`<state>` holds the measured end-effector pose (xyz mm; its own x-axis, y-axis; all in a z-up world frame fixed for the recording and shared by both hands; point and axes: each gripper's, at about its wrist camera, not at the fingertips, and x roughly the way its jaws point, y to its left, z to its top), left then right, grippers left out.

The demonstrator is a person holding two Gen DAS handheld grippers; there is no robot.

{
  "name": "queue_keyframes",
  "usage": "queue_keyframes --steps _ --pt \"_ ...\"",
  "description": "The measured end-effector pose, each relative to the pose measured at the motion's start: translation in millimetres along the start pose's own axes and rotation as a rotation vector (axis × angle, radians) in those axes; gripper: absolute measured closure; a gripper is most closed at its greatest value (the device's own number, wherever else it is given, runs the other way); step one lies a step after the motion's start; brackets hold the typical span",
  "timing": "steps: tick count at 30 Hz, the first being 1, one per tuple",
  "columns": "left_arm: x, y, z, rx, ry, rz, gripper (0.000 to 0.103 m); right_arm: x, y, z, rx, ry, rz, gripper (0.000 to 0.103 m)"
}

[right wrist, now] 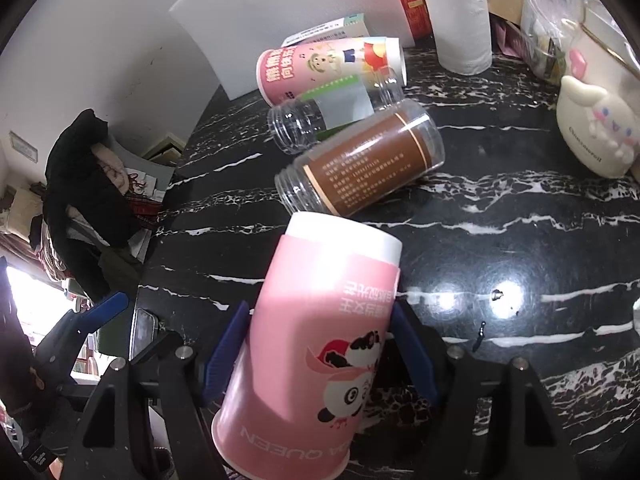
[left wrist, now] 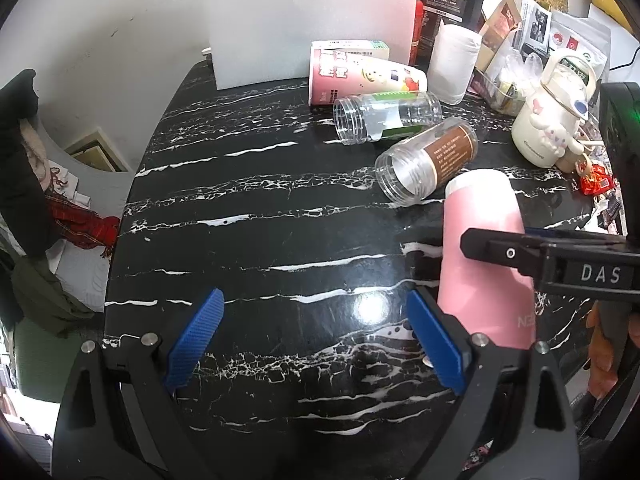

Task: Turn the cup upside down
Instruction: 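Lift the pink cup with the right gripper and rotate it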

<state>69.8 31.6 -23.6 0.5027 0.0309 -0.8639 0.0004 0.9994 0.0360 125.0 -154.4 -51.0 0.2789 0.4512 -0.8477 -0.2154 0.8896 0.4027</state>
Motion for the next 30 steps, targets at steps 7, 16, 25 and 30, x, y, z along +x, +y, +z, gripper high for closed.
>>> queue_keyframes --steps 7,16,25,30 --pt "-8.4 8.3 -6.6 -0.022 -0.006 0.020 0.010 11.4 9.8 0.7 -0.034 0.056 0.043 0.030" --pt "-20.2 33.7 -23.8 -0.074 -0.006 0.062 0.010 25.5 30.6 -10.8 -0.086 0.119 0.075 0.030" --pt "-30.9 46.1 -41.0 -0.105 -0.006 0.081 0.010 33.7 43.3 -29.5 -0.107 0.148 0.096 0.030" --pt "-35.1 48.5 -49.1 -0.114 -0.003 0.088 0.010 37.5 44.0 -38.1 -0.112 0.153 0.095 0.031"
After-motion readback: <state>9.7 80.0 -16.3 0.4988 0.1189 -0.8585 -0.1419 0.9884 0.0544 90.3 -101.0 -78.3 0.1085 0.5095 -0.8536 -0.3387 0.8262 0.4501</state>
